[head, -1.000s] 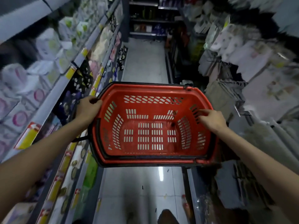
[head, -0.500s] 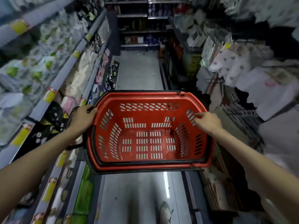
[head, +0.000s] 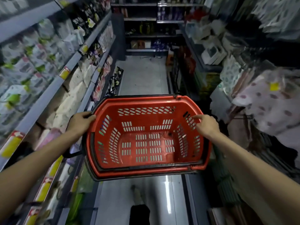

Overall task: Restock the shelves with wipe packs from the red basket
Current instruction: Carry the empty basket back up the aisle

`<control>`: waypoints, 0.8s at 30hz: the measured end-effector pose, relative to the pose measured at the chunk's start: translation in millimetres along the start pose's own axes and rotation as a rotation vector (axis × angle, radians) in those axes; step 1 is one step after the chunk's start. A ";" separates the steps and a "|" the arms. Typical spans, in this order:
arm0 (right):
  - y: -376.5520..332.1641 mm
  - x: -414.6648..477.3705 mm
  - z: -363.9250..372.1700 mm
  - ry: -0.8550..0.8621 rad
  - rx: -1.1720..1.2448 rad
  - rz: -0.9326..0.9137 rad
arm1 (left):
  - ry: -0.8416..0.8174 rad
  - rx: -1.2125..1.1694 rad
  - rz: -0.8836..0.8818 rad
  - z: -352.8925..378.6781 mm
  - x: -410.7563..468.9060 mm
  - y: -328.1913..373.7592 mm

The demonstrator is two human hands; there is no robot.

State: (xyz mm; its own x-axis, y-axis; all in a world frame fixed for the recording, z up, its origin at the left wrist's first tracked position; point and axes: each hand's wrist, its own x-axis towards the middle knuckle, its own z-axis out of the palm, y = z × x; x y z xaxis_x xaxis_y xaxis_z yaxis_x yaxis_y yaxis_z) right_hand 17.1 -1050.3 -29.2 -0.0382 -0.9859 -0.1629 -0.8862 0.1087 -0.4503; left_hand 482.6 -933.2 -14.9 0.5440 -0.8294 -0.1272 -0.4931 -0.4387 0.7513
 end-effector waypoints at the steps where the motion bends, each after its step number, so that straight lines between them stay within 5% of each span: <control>1: -6.7 17.9 3.0 -0.007 0.005 0.006 | 0.001 0.005 0.006 4.0 18.3 2.3; 14: -116.8 232.2 24.4 -0.028 0.066 0.070 | -0.042 0.049 0.010 31.7 277.3 64.8; 24: -169.0 426.7 66.2 -0.052 0.165 0.066 | -0.088 0.039 -0.143 102.0 469.8 80.2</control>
State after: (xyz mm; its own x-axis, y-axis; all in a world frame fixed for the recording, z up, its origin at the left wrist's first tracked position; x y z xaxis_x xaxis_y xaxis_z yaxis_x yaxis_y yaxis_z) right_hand 181.1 -1480.9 -80.7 -0.0658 -0.9686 -0.2399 -0.7945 0.1963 -0.5747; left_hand 629.4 -1393.3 -80.4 0.5499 -0.7839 -0.2884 -0.4417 -0.5659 0.6962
